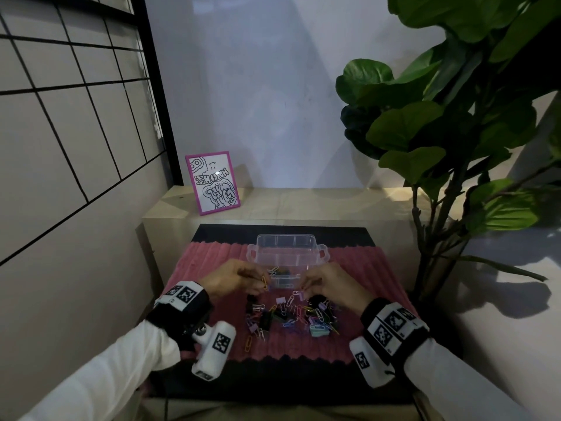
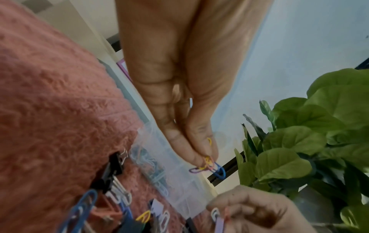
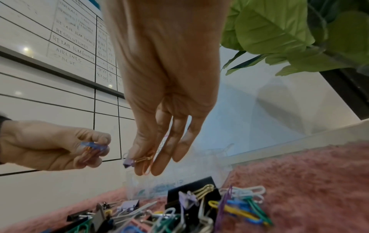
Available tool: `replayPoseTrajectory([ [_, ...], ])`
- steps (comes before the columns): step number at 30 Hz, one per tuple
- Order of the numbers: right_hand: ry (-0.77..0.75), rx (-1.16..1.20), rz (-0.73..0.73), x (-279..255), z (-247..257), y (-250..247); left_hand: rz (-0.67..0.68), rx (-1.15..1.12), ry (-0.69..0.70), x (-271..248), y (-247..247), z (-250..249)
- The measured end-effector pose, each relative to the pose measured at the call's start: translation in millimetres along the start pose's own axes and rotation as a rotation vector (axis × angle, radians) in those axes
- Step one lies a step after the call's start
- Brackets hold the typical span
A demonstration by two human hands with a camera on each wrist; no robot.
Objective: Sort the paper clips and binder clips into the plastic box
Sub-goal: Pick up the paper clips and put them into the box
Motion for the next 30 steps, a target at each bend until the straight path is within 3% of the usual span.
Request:
replayPoseTrajectory([
  [7,0.047,0.101,-0.026,2,-9,-3,0.041,0.077,-0.014,2,10,9],
  [12,0.094,0.298,-0.046,2,-19,-6,0.032,0.201,0.05,12,7,-2],
  [19,0.159,0.553,0.021,-3,-30,-9,-0.108,0.462,0.148,53,-11,-24],
  [26,0.13,0.344,-0.054,-5,-26,-6,-0.104,0.713,0.111,72,-7,-14],
  [30,0.129,0.383,-0.055,0,-22,-3,-0.126,0.711,0.106,63,-6,-10],
])
Point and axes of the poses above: each hand's wrist, its own x-axis towards the middle knuckle, its own y-axis out of the palm, z = x × y, the point moved 5 cm from there along x, towards the middle knuckle, and after that the axes turned 14 degrees about y, right-handed, at the moved point
